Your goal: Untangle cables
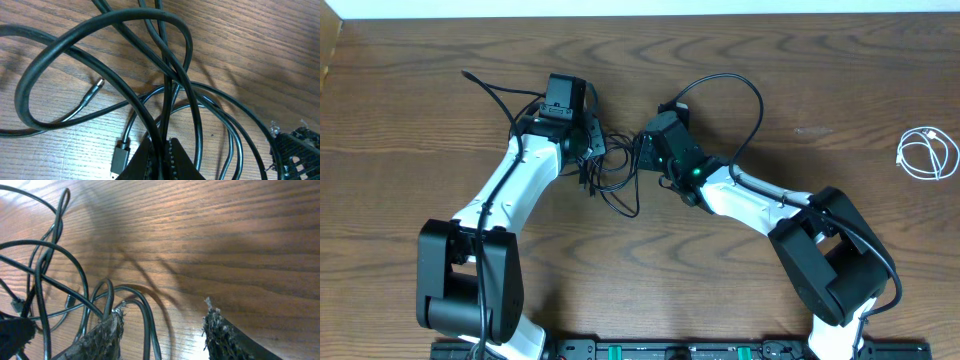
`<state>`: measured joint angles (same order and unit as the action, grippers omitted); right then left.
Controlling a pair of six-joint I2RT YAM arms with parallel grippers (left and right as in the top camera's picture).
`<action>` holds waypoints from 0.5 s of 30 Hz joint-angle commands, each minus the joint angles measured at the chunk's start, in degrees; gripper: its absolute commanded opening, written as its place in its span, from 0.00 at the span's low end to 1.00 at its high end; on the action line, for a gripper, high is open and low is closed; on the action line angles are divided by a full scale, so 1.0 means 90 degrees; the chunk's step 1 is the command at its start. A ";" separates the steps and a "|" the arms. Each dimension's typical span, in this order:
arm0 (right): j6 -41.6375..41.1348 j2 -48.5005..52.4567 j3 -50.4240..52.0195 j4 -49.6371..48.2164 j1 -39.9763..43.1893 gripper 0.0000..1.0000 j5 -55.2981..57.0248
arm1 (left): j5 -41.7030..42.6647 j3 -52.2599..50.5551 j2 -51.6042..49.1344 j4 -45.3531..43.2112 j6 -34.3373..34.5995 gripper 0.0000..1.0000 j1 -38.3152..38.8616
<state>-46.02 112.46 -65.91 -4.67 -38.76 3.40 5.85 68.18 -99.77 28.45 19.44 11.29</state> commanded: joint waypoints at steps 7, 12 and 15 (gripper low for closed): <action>0.0017 -0.0085 -0.0002 -0.0211 -0.0080 0.51 0.0010 | -0.0061 0.0129 0.0012 -0.0005 -0.0058 0.07 -0.0015; 0.0022 -0.0085 -0.0002 -0.0070 -0.0153 0.50 0.0012 | -0.0061 0.0129 0.0012 -0.0005 -0.0058 0.08 -0.0015; 0.0027 -0.0085 -0.0002 -0.0005 -0.0158 0.53 0.0017 | -0.0061 0.0129 0.0012 -0.0005 -0.0058 0.07 -0.0015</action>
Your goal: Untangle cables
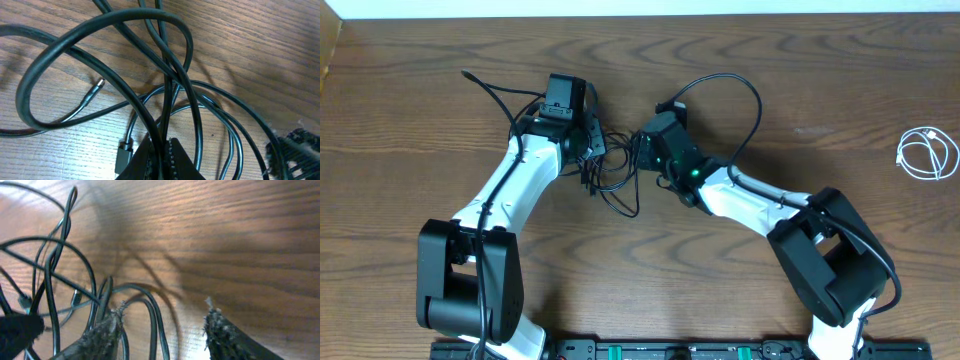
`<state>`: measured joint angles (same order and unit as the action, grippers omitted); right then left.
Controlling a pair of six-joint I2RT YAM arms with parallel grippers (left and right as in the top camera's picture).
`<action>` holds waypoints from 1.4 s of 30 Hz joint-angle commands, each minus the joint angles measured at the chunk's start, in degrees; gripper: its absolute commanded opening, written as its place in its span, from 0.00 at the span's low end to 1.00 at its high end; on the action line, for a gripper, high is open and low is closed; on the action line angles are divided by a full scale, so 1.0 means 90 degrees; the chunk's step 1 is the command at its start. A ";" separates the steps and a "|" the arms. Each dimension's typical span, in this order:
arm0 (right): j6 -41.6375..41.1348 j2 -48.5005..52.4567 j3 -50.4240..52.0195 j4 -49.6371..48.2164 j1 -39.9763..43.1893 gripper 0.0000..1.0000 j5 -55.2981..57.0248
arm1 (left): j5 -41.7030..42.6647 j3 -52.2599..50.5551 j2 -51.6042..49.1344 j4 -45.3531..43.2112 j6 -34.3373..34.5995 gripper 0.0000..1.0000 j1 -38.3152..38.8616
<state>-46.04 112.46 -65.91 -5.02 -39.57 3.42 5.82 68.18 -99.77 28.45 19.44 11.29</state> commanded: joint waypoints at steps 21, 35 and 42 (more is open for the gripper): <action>0.0168 -0.0085 -0.0002 -0.0546 -0.0046 0.77 0.0614 | -0.0058 0.0129 0.0012 -0.0005 -0.0058 0.07 -0.0015; -0.1180 -0.0085 -0.0002 0.0170 -0.0078 0.27 -0.0182 | -0.0058 0.0129 0.0012 -0.0005 -0.0058 0.08 -0.0015; -0.1219 -0.0085 -0.0002 0.0172 -0.0041 0.48 -0.0665 | -0.0058 0.0129 0.0012 -0.0005 -0.0058 0.07 -0.0015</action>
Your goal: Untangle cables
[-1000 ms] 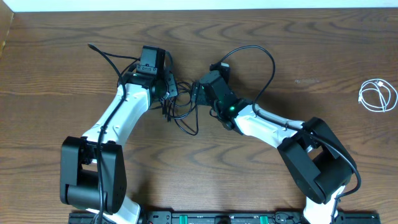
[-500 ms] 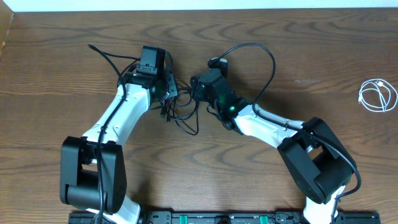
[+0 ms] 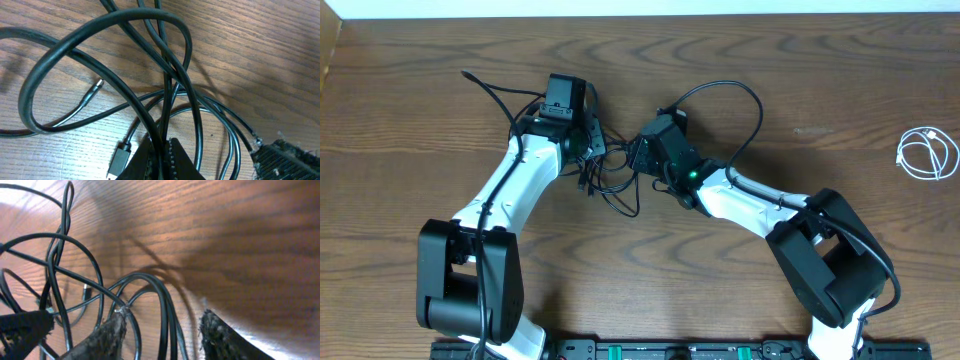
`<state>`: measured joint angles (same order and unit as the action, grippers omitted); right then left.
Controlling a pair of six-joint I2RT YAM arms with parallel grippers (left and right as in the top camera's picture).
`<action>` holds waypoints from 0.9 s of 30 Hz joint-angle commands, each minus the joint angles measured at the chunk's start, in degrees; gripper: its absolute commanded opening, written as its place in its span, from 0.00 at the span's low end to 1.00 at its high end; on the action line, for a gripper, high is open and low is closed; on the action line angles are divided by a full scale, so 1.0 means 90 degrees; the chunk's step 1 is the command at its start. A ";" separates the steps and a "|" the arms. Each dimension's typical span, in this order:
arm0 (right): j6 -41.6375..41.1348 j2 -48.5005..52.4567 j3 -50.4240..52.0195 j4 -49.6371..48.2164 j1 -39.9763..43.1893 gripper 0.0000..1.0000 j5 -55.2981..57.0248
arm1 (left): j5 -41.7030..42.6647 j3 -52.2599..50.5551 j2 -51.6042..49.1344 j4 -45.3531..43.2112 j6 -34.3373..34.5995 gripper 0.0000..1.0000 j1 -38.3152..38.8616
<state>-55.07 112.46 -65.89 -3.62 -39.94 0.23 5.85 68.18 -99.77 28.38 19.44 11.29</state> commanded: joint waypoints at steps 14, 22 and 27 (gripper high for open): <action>-0.0976 -0.0085 -0.0005 0.0202 -0.0027 0.35 -0.1146 | -0.0061 0.0129 0.0012 0.0005 -0.0058 0.07 -0.0015; -0.0974 -0.0085 -0.0005 0.0362 -0.0027 0.36 -0.1802 | -0.0061 0.0129 0.0012 0.0002 -0.0058 0.08 -0.0015; -0.0971 -0.0085 -0.0005 0.0359 -0.0027 0.31 -0.1880 | -0.0061 0.0129 0.0012 0.0002 -0.0058 0.07 -0.0015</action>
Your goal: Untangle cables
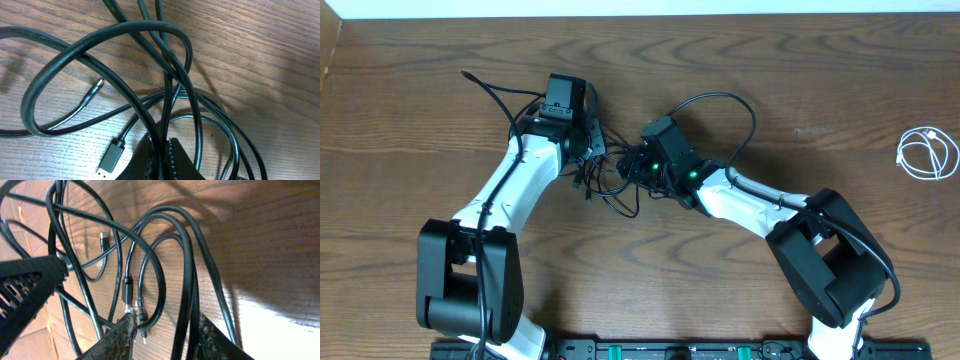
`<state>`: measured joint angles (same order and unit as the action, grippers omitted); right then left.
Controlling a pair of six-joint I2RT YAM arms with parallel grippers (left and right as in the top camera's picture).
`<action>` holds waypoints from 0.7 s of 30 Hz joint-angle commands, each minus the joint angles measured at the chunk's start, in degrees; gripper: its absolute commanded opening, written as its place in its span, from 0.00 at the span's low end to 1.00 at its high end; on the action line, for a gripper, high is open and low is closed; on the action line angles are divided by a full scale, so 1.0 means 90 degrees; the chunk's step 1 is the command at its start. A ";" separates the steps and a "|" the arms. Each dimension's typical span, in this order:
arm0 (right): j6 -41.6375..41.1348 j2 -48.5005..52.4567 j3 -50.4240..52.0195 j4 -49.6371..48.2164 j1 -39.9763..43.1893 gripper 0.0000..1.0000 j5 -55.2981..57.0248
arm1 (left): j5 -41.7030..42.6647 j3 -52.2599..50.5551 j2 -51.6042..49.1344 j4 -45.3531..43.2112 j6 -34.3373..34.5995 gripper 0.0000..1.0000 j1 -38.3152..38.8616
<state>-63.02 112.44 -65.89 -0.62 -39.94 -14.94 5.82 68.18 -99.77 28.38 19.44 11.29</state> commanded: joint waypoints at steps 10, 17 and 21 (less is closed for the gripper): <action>0.1137 -0.0083 -0.0005 0.0029 -0.0027 0.01 0.0508 | -0.0058 0.0129 0.0012 0.0002 -0.0058 0.07 -0.0015; 0.1768 -0.0114 -0.0007 0.0022 0.0005 0.01 0.0556 | -0.0061 0.0129 0.0012 0.0005 -0.0058 0.08 -0.0015; 0.2152 -0.0287 -0.0039 0.0027 0.0029 0.01 0.0605 | -0.0063 0.0129 0.0012 0.0005 -0.0058 0.07 -0.0015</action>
<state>-49.10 112.42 -65.89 -0.62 -39.92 -10.79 5.82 68.18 -99.77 28.42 19.44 11.29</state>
